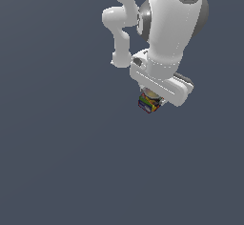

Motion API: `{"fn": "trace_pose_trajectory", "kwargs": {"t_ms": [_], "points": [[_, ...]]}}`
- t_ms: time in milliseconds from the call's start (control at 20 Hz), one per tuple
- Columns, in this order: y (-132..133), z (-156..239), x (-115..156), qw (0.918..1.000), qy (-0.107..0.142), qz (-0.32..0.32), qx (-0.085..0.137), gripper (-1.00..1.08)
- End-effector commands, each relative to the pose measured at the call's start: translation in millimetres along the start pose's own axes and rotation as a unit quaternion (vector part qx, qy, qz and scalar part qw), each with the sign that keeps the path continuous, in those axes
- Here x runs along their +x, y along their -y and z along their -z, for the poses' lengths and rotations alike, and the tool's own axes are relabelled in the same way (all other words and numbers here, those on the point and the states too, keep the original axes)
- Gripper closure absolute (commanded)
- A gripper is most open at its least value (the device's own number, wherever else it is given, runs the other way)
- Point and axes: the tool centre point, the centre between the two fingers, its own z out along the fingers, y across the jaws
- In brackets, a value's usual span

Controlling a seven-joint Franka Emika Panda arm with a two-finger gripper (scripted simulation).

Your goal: Pick up the object and move it to a goal position.

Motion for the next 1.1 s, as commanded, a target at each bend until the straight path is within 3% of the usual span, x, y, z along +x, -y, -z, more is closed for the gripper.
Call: {"fn": "trace_pose_trajectory", "kwargs": {"t_ms": [0, 600, 1050], "points": [[1.2, 30.8, -1.4, 1.0000, -0.001, 0.000, 0.001, 1.08], [9.2, 153.8, -6.7, 1.0000, -0.001, 0.000, 0.001, 1.08], [14.4, 205.2, -8.0, 1.0000, -0.001, 0.000, 0.001, 1.08]]}}
